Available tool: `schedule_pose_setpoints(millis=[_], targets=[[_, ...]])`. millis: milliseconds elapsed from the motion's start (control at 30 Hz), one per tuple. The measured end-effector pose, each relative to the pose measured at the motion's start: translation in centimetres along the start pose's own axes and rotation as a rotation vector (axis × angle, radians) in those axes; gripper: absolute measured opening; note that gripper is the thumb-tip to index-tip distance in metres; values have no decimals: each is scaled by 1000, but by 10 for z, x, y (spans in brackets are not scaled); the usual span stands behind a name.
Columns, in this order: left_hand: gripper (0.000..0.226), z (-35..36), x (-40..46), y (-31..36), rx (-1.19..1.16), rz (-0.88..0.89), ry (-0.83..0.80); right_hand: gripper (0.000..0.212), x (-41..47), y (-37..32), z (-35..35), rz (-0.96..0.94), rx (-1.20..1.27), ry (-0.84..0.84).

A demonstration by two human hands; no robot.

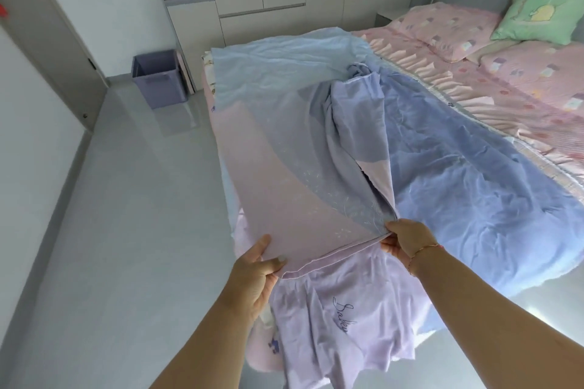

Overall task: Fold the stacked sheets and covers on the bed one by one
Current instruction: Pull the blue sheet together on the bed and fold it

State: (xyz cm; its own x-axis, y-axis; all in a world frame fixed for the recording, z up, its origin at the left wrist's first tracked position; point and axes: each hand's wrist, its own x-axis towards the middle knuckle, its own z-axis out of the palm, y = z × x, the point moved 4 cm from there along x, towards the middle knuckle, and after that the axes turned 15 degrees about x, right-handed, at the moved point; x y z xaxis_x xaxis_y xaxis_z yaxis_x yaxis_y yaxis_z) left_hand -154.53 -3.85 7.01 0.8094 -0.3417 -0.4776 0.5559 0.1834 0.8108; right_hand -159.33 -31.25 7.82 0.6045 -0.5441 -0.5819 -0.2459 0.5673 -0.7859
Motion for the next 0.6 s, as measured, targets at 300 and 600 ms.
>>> schedule_pose_setpoints(millis=[300,600], targets=[[46,15,-63,-62,25,-58,99,25,-34,40,-65,38,-46,-29],[50,-4,-106,-122,95,-47,162,25,-68,86,-115,31,-155,-36]])
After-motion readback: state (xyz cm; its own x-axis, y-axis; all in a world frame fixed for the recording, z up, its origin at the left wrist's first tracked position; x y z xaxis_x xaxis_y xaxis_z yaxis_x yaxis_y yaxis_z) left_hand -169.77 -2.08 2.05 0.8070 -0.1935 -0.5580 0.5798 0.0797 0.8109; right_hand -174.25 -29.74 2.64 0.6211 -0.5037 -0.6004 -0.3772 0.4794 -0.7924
